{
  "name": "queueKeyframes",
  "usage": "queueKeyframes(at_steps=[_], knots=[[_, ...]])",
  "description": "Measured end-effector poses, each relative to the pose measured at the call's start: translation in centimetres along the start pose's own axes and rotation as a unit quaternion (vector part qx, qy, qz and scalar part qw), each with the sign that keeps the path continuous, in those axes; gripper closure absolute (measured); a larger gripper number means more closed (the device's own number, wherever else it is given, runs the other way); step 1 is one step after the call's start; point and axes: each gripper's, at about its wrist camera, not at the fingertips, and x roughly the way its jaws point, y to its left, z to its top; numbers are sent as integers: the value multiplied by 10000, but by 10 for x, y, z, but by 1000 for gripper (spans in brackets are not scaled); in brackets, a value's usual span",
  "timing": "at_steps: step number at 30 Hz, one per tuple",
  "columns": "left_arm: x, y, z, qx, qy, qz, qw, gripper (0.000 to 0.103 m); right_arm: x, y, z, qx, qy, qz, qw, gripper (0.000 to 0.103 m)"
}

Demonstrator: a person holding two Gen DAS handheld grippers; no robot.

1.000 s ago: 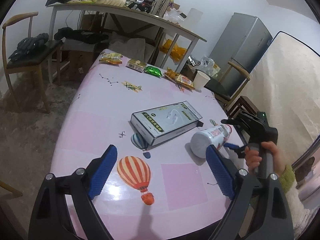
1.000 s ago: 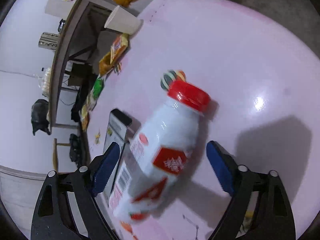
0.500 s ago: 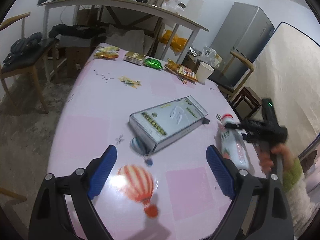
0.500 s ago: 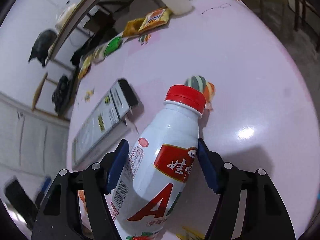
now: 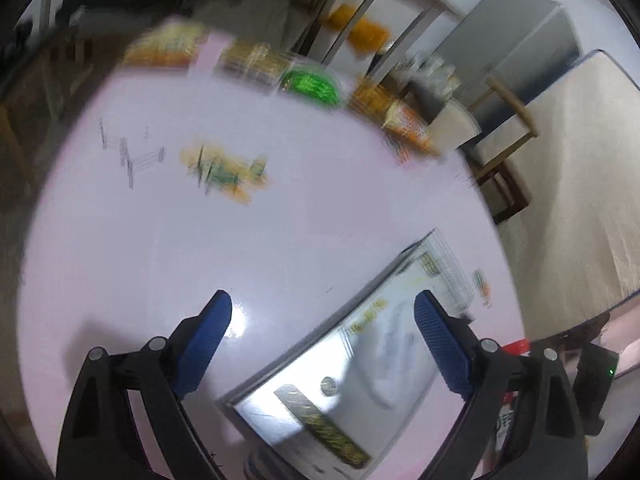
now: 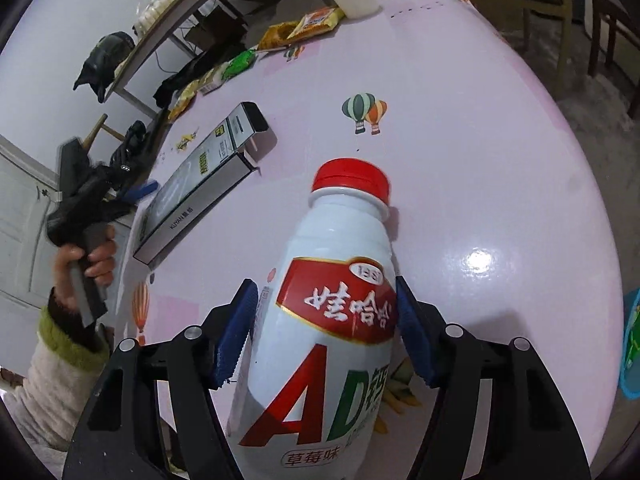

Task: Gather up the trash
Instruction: 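Grasp the white AD bottle with the right tool while the left tool grasps the cable box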

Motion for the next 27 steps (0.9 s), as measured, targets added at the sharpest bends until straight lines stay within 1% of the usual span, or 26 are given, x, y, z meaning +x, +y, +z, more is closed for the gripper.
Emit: queueKeyframes(at_steps=[2, 4, 6, 8, 9, 10, 12, 13, 15, 16, 17, 18, 19, 21, 22, 27], knots=[[-3, 0, -8, 172, -7, -70, 9998, 13, -1, -3, 0, 39, -16, 51, 10000, 40], [-6, -2, -22, 221, 252, -226, 9992, 13, -5, -9, -2, 71, -14, 133, 9999, 40], [-12, -5, -40, 223, 429, -516, 9975, 13, -7, -12, -3, 101, -12, 200, 9997, 40], [-16, -12, -63, 339, 758, -937, 9921, 13, -7, -12, -3, 94, -11, 236, 9997, 40], [-18, -17, -73, 441, 857, -1056, 9897, 13, -7, -12, -3, 91, -11, 252, 9996, 40], [-21, -21, -78, 554, 871, -1078, 9888, 13, -7, -12, -3, 94, -12, 262, 9996, 40], [-29, -30, -83, 766, 697, -919, 9904, 13, -7, -13, -4, 119, -21, 284, 9995, 39], [-32, -36, -81, 851, 538, -680, 9926, 12, -7, -13, -3, 128, -27, 282, 9995, 39], [-34, -46, -76, 1077, 340, -355, 9930, 11, -7, -12, -4, 119, -43, 262, 9996, 37], [-30, -53, -73, 1287, 281, -199, 9911, 9, -7, -11, -4, 117, -50, 243, 9996, 37], [-23, -62, -70, 1498, 290, 9, 9883, 9, -6, -10, -4, 109, -48, 223, 9997, 37], [-18, -66, -68, 1623, 312, 137, 9862, 9, -7, -10, -4, 92, -46, 193, 9998, 36], [-10, -73, -67, 1820, 348, 280, 9823, 9, -8, -10, -4, 92, -51, 160, 9998, 35], [3, -81, -67, 2064, 430, 455, 9765, 9, -9, -10, -3, 105, -55, 94, 9999, 34], [8, -83, -67, 2076, 479, 503, 9757, 9, -9, -11, -3, 126, -46, 89, 9999, 34], [23, -90, -70, 1942, 613, 528, 9776, 9, -7, -9, -2, 121, 53, 66, 9999, 34]])
